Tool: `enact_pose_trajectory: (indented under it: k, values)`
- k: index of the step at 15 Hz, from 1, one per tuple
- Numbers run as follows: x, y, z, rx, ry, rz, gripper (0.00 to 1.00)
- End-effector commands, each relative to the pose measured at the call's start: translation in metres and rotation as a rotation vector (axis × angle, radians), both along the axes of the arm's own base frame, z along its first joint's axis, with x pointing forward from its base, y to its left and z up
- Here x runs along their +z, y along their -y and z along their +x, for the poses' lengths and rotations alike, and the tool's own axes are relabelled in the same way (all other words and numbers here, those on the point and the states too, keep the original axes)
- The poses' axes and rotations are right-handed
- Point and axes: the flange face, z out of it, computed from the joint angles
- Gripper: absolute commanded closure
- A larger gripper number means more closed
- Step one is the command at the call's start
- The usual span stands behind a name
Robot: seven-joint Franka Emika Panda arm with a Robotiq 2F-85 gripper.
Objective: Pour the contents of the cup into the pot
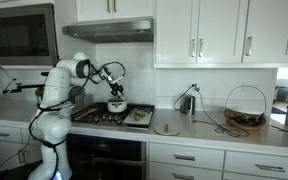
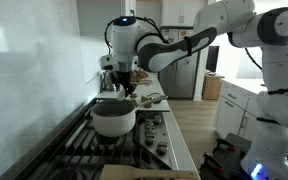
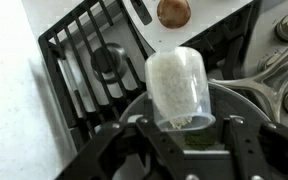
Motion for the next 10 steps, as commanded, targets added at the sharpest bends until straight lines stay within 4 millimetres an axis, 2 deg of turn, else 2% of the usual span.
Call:
enact_pose_trajectory:
  k: [1,10]
  values:
    - [-0.004,-0.002,-0.002,0.014,0.086,-0.023,0.7]
    - [-0.041,0.007,-0.007,0.074,0.211,-0.147,0.7]
